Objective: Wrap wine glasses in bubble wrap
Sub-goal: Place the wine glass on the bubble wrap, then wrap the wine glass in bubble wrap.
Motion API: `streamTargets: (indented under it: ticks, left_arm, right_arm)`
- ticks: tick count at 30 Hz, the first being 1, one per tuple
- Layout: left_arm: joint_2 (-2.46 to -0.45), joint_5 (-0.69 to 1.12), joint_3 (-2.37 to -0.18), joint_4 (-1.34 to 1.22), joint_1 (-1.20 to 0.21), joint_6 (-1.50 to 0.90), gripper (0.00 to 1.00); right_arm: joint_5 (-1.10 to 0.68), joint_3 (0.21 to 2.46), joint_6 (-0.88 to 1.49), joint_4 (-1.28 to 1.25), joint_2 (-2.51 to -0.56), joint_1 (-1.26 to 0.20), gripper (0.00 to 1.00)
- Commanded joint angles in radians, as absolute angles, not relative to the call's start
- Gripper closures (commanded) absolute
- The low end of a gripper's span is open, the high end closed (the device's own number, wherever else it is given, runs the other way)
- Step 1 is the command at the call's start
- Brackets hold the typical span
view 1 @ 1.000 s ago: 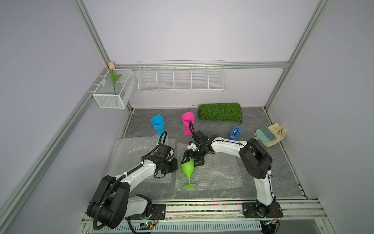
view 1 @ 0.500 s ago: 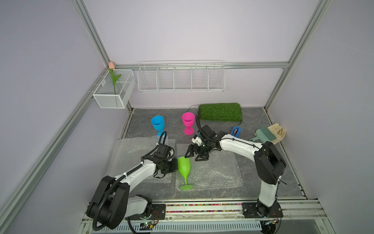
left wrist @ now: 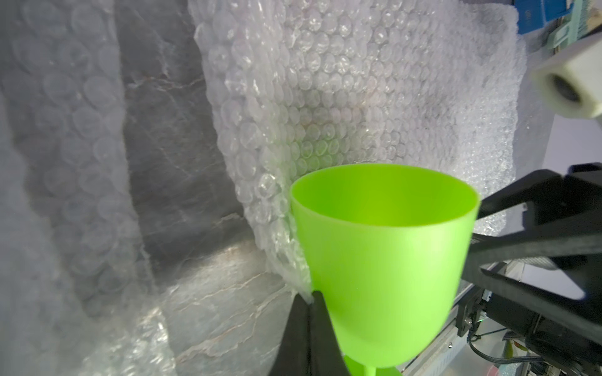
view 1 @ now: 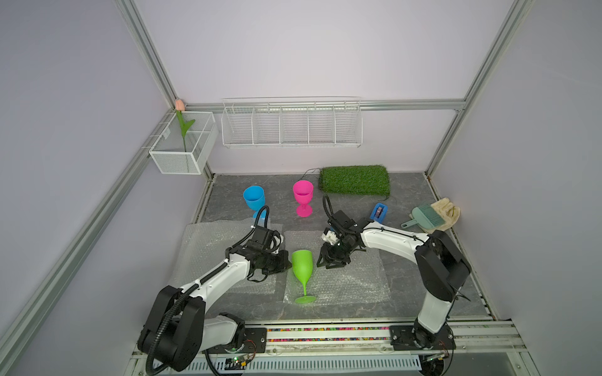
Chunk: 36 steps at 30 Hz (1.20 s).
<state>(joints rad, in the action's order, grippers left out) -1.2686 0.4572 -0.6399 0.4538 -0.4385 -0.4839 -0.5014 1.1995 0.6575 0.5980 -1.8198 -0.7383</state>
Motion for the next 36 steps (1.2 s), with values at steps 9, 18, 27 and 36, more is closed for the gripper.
streamTargets:
  ticks: [9,18,27,36]
  left_arm:
    - [-1.303,0.505,-0.755,0.459,-0.531,-0.473,1.0]
    - [-1.381,0.5,-0.816,0.413,-0.612,-0.524,1.0]
    - [-1.504,0.472,-0.925,0.393,-0.721,-0.556,1.0]
    - [-1.616,0.481,-0.997,0.377,-0.779,-0.564,1.0]
  right_arm:
    - [-0.475,1.145,0.65,0.562,-1.835,-0.739,0.62]
    - [-0.447,1.094,0.653,0.531,-1.839,-0.729,0.65]
    - [-0.442,1.049,0.645,0.501,-1.833,-0.707,0.68]
    - [-0.424,0.953,0.659,0.454,-1.741,-0.63,0.69]
